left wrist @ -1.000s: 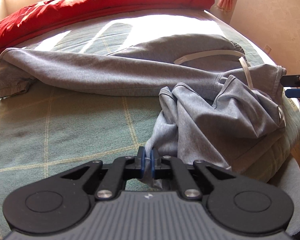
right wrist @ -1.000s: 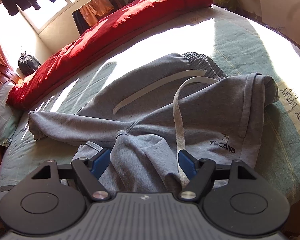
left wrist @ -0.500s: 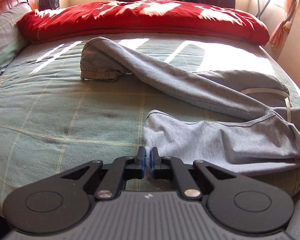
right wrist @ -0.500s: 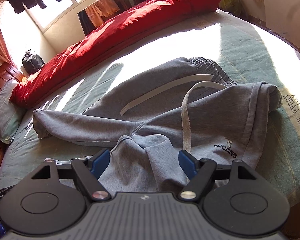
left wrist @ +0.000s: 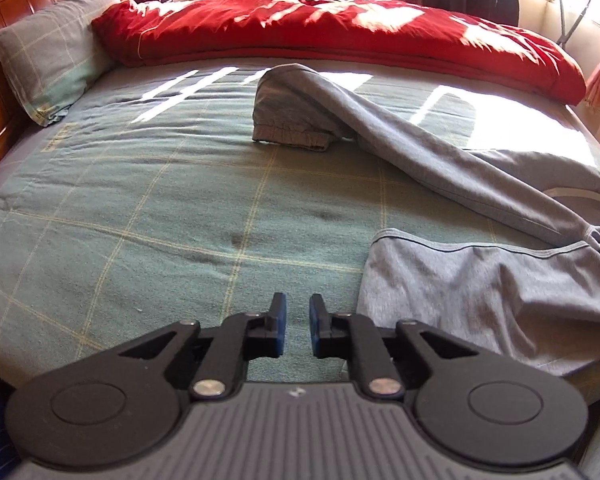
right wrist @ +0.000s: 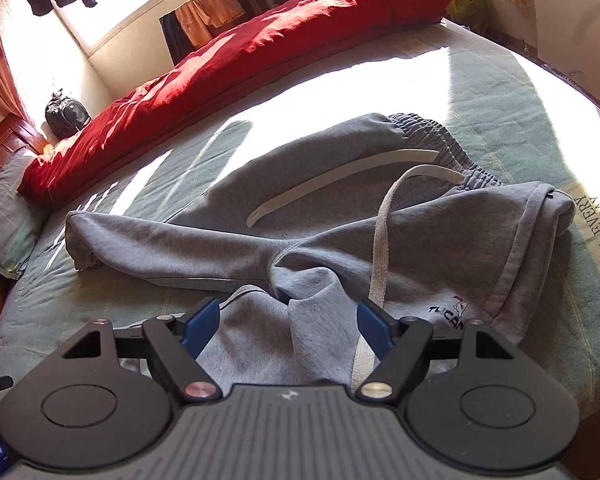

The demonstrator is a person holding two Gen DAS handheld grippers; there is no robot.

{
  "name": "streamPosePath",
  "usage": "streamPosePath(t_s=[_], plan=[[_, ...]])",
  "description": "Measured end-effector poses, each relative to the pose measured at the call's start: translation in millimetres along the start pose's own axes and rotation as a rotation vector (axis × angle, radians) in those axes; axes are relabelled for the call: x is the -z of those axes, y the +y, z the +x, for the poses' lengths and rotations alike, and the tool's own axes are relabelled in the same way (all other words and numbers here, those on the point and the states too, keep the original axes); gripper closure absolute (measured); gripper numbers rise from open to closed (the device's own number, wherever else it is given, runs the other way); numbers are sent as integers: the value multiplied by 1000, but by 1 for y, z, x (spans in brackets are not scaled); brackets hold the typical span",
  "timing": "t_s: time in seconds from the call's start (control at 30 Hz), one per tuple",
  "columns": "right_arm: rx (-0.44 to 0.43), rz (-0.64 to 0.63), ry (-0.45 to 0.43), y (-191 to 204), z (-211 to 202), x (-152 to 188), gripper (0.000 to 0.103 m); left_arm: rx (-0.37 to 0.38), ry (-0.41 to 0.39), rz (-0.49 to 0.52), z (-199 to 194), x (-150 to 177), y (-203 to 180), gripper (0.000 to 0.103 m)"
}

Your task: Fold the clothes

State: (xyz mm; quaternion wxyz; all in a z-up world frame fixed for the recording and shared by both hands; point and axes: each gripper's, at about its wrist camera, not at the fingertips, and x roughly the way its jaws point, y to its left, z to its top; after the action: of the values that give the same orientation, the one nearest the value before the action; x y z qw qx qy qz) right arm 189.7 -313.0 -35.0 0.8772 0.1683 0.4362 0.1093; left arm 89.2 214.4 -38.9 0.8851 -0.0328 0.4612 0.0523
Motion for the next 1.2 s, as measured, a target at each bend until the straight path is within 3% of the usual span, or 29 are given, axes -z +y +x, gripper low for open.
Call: streamPosePath(t_s=[0.2, 0.33, 0.43, 0.6, 0.77, 0.9, 0.97, 1.0, 1.03, 1.1, 1.2], plan=[[-12, -47, 15, 14, 2, 1, 24, 141, 75, 15, 35, 1, -25, 53], [-18, -64, 40, 17, 4, 0, 22, 150, 130, 46, 58, -3, -36, 52], [-63, -66, 105, 18, 12, -1, 21, 151, 159, 46, 71, -6, -37, 52], [-111, -21, 209, 19, 36, 2, 21, 186, 204, -16, 92, -13, -30, 52], [-81, -45, 231, 27, 48, 5, 21, 239, 272, -82, 121, -11, -20, 48], [-65, -53, 234, 27, 50, 4, 21, 251, 279, -102, 127, -8, -23, 41], [-59, -53, 233, 26, 51, 4, 21, 244, 272, -75, 124, -6, -30, 50], [-57, -50, 232, 25, 51, 3, 21, 244, 263, -61, 120, -6, -35, 77], [-55, -46, 231, 24, 51, 3, 21, 245, 255, -51, 116, -6, -39, 89], [-52, -44, 224, 23, 50, 2, 21, 235, 232, -21, 106, -6, -47, 95], [-49, -45, 208, 23, 45, 0, 21, 216, 176, -9, 83, -7, -50, 97]])
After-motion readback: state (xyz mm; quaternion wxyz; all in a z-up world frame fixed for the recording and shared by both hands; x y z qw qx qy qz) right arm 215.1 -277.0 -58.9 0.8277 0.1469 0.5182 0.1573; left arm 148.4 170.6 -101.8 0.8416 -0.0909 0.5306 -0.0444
